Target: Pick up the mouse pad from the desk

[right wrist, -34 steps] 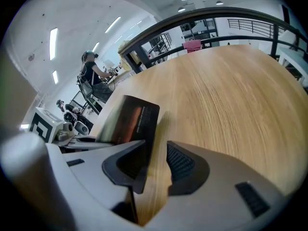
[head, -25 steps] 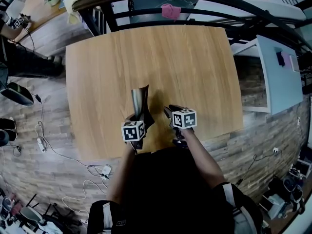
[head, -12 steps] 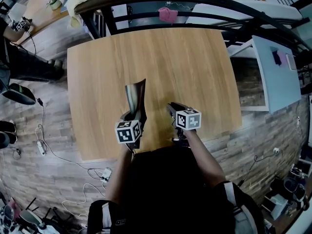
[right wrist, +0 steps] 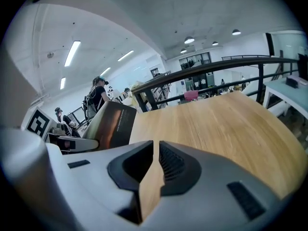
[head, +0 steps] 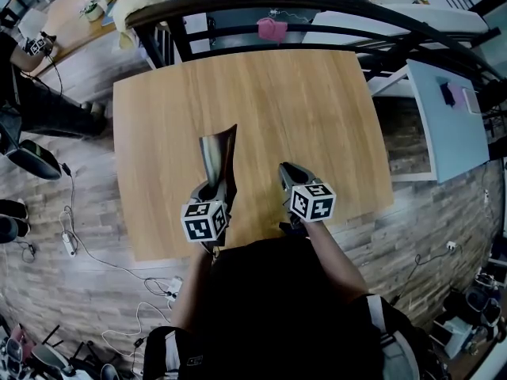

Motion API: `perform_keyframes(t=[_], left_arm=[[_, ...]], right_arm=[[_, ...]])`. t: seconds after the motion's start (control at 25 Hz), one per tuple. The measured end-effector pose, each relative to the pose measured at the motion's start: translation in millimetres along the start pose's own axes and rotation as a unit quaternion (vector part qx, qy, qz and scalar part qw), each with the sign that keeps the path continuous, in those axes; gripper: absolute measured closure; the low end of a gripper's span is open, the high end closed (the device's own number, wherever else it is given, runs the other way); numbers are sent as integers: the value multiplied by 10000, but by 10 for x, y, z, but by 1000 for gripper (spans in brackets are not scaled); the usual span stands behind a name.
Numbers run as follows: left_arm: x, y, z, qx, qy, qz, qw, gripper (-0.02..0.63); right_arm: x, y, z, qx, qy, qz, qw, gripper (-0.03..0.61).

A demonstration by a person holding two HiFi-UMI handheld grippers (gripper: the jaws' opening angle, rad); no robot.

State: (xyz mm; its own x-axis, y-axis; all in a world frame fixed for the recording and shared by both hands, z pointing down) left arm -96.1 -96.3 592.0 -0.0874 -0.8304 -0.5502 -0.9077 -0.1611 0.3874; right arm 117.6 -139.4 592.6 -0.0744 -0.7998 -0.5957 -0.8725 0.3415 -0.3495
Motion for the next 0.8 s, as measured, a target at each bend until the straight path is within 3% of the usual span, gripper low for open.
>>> perform_keyframes(t=[0.2, 0.52, 0.8], left_arm=[[76, -98, 222, -157, -218, -22, 9996, 561], [75, -222, 526, -92, -475, -258, 9985, 561], [-96, -254, 663, -105, -412, -269, 9987, 561]], right_arm=[[142, 142, 249, -151, -546, 303, 9979, 532], [134, 381, 620, -274, -1318, 478, 9897, 537], [92, 639, 895, -237, -1818, 514, 9817, 540]])
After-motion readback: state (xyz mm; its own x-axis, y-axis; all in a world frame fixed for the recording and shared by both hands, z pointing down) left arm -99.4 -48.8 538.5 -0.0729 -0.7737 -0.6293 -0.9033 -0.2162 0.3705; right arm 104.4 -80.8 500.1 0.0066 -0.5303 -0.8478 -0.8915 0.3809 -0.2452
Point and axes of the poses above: the fingertips, and each gripper's own axes: z backward along the fingers, y to its left, x out of its top, the point moved 3 cm from there along z, backward along the fingers, and after that the axes turned 11 degrees about y, right-handed, at the moved point
